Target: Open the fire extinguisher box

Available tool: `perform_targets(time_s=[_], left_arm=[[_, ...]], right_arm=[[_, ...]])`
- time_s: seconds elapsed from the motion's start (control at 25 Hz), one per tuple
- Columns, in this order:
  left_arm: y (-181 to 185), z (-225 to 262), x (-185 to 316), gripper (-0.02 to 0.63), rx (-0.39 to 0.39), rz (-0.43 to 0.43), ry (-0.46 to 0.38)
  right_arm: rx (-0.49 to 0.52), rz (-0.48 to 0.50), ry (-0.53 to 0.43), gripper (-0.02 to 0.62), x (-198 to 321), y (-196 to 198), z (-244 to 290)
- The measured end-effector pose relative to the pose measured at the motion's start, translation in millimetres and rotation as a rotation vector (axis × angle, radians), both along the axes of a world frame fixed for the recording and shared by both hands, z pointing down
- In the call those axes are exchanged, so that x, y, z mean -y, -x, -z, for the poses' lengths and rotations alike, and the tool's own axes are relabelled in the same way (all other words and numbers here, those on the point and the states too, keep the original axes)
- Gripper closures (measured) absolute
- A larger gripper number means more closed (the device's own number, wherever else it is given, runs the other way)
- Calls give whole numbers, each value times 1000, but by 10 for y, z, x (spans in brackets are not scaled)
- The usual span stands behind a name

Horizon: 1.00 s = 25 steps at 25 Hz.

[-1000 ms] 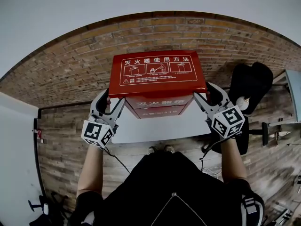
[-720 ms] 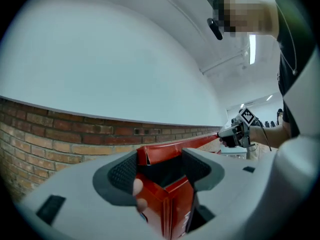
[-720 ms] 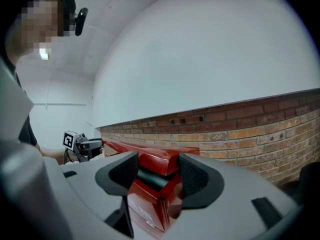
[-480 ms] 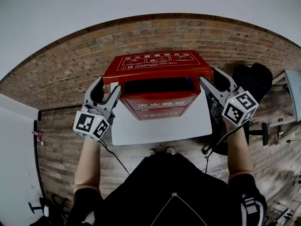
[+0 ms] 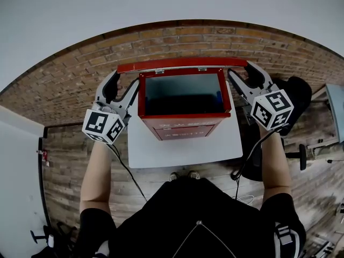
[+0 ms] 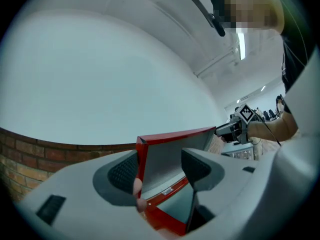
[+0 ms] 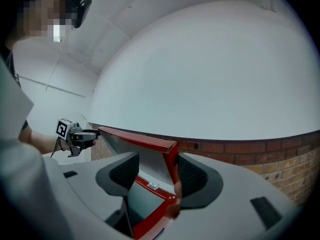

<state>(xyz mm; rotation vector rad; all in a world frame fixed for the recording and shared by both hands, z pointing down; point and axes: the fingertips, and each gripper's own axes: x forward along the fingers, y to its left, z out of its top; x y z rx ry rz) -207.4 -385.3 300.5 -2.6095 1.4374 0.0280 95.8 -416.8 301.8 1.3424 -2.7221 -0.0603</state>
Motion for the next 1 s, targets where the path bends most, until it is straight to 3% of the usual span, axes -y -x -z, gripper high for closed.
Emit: perform_targets(time_s=[0.56,1.0], left_arm=[[78,180,753,290,24,43,-37],[130,56,1491,290,35,109,32]], right_arm=[[-4,-69,-37,394,827,44,191],[-23,-108,-14,408,1551,119,51]])
